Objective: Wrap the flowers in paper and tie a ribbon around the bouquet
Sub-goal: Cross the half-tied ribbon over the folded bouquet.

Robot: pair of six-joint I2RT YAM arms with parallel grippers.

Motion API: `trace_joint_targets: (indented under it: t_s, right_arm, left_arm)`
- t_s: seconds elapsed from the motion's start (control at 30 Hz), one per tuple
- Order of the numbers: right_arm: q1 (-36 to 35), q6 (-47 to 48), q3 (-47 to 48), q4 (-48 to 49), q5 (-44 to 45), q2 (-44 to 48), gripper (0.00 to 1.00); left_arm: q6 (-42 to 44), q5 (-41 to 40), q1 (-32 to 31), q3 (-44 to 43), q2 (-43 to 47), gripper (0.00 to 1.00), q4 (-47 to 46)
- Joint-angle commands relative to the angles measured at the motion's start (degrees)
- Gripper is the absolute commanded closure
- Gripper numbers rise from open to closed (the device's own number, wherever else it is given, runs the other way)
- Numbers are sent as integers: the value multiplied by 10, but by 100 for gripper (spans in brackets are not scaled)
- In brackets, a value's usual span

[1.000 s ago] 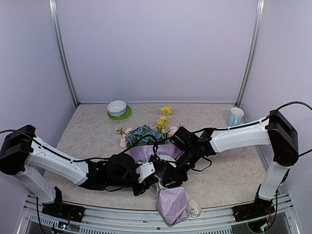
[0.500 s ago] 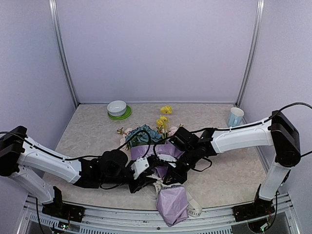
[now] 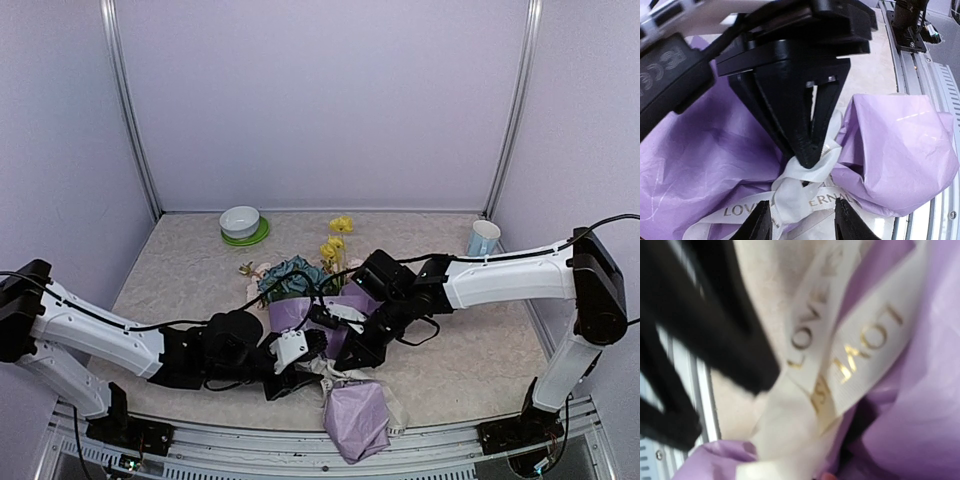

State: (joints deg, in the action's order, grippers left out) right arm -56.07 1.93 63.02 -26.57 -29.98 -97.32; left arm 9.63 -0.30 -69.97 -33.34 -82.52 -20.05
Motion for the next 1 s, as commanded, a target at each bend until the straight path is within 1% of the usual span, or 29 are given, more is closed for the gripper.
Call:
trace_joint_targets:
  t_s: [0.0,0.07,0.2,0.33,0.43,0.53,0.67,0.83,0.9,0.97]
  right_arm:
    - [5,-9,6,-3,9,15,88]
    - [5,-9,6,-7,13,14,89]
    - [7,-9,2,-11,14,18,99]
    - [8,-13,1,-12,12,25,100]
    - [8,-16,1,-8,8,31,100]
    - [9,-20,1,-2,4,38,100]
    - [9,-27,0,7,-1,39,100]
    - [9,-29,-1,9,0,27,89]
    - [9,-29,-2,9,-1,29,86]
    - [8,-31,-4,10,-1,32,82]
  left_arm:
    - [32,-31,-28,-35,-30,57,19]
    - [36,-33,-34,-46,-43,58,32]
    - [41,-26,-36,-48,-51,59,28]
    - [50,-54,-40,-54,-54,59,26]
    - [46,-64,-33,-53,-56,57,17]
    - [24,-35,-14,-50,-52,55,10]
    - [-1,12,-8,-53,-54,53,-2]
    - [-20,37,-4,-66,-83,56,-7]
    - [-19,42,-3,-72,-96,60,-2]
    - [-17,45,-3,-75,-102,68,3]
